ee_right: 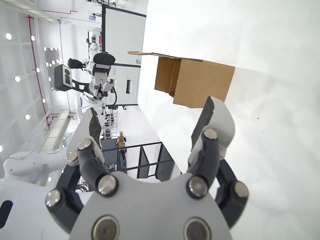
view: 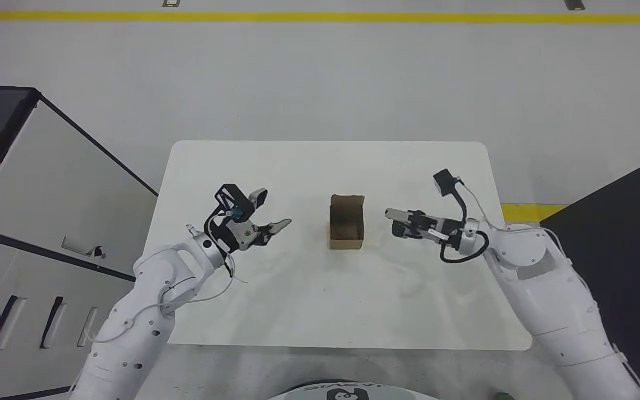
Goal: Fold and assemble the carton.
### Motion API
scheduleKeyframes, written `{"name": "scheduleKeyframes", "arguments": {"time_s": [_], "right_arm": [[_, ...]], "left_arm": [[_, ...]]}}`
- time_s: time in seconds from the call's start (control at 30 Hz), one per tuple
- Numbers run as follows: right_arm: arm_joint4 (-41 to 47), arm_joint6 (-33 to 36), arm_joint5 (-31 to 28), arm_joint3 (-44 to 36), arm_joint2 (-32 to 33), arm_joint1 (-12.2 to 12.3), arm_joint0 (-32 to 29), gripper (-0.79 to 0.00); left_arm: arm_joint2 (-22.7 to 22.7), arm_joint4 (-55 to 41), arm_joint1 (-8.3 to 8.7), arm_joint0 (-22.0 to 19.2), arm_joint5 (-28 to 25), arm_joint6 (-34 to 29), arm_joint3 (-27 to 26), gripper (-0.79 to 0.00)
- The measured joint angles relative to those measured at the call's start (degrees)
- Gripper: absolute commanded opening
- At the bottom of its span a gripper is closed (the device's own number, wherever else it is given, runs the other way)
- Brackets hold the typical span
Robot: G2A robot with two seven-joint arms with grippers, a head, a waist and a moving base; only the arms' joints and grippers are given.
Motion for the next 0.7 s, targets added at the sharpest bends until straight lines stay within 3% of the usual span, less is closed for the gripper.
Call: {"name": "scheduleKeyframes", "arguments": {"time_s": [0.27,0.43,0.7], "right_arm": [[-0.1,-0.3,0.0,0.0,-0.2,-0.1,-0.1,-0.785],[-1.3,-2.2,0.1,1.5,-2.0,-0.5,1.1,-0.785],[-4.4,-4.2,0.8,3.4,-5.3,-1.1,3.1,-0.785]], "left_arm": [[1.3,0.6,-0.08,-0.3,-0.2,-2.0,0.9,-0.785],[8.3,1.0,-1.19,-4.4,1.9,-6.8,3.8,-0.785],[17.5,2.2,-3.17,-11.7,5.1,-8.3,9.7,-0.785]]}}
